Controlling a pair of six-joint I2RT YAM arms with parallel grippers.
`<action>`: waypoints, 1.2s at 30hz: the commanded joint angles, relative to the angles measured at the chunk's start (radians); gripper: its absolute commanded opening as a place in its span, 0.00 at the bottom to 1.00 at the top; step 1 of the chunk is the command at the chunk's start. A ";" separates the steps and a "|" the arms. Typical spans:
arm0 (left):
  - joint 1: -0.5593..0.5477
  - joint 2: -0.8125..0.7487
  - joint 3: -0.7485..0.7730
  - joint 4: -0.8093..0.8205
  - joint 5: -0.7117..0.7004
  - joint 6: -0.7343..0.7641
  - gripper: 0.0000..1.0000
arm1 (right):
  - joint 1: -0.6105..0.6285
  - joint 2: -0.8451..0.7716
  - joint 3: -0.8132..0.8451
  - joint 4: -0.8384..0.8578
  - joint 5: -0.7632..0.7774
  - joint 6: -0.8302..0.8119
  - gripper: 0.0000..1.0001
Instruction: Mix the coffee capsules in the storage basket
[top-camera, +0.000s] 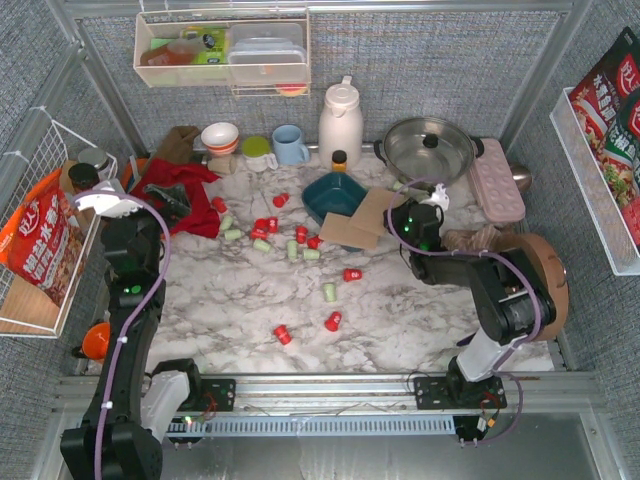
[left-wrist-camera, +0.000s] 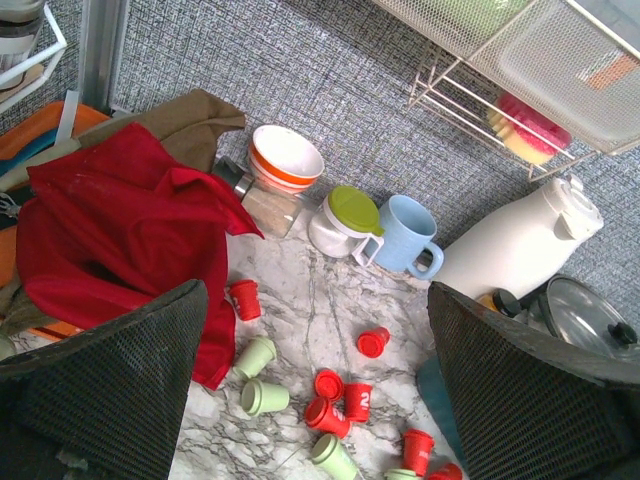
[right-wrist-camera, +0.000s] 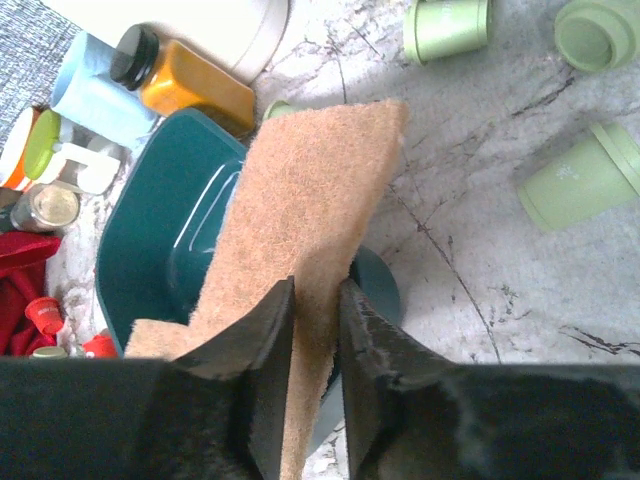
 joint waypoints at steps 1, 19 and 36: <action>0.000 0.001 0.003 0.020 0.008 -0.005 0.99 | 0.002 -0.022 -0.008 0.056 0.013 -0.002 0.20; -0.006 0.012 0.002 0.015 0.010 -0.005 0.99 | 0.001 -0.230 0.026 -0.072 -0.025 -0.058 0.00; -0.064 0.112 0.066 -0.057 0.112 0.021 0.99 | -0.046 -0.647 0.069 -0.580 0.458 -0.366 0.00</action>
